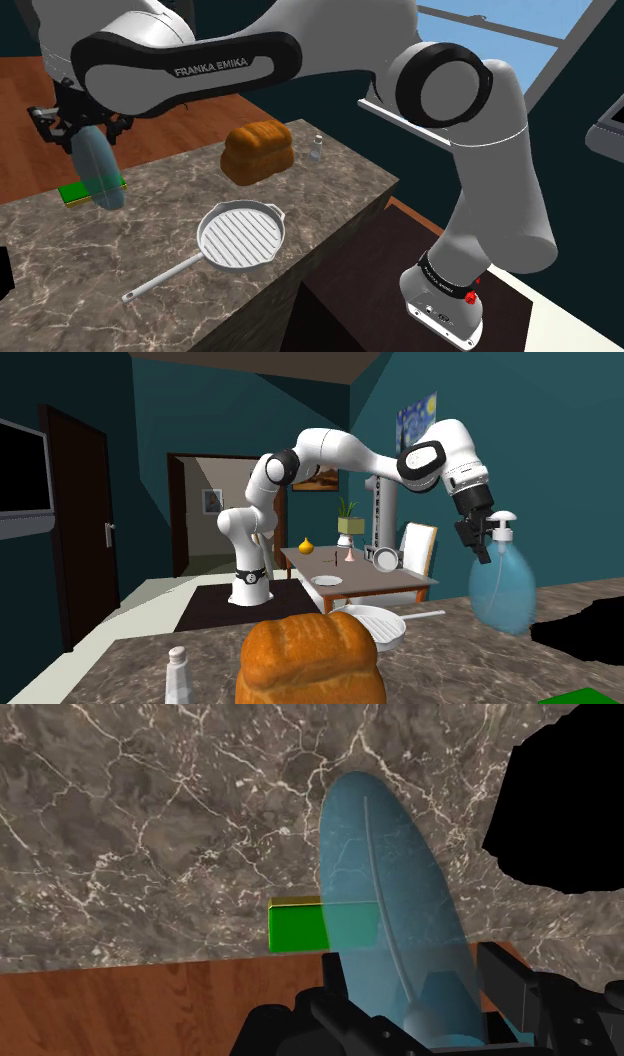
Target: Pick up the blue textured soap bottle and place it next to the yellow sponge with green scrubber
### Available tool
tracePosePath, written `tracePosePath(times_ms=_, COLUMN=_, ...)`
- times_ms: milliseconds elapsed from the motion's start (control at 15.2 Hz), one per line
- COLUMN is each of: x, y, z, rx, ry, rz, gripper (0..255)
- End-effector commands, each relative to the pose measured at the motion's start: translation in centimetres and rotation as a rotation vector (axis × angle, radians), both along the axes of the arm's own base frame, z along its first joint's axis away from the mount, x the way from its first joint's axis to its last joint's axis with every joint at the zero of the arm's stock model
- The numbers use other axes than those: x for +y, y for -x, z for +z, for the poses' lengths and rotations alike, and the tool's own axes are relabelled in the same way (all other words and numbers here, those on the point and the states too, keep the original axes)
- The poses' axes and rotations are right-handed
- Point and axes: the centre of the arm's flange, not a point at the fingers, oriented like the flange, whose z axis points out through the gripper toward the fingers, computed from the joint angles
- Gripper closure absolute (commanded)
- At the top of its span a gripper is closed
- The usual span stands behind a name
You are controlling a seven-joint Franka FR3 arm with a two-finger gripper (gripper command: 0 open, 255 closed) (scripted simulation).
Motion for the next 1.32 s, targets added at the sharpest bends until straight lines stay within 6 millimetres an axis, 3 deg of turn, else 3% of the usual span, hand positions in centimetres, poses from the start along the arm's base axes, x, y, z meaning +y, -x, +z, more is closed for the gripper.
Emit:
tracePosePath(times_ms=0, x=0.7, y=-0.1, z=-1.3, rx=-0.002, ry=0.000, rz=-0.001, gripper=255)
tracePosePath(times_ms=858, x=0.7, y=-0.1, z=-8.2, rx=-0.002, ry=0.000, rz=-0.001, gripper=255)
tracePosePath(times_ms=1254, x=0.7, y=-0.1, z=-8.6, rx=-0.002, ry=0.000, rz=-0.001, gripper=255)
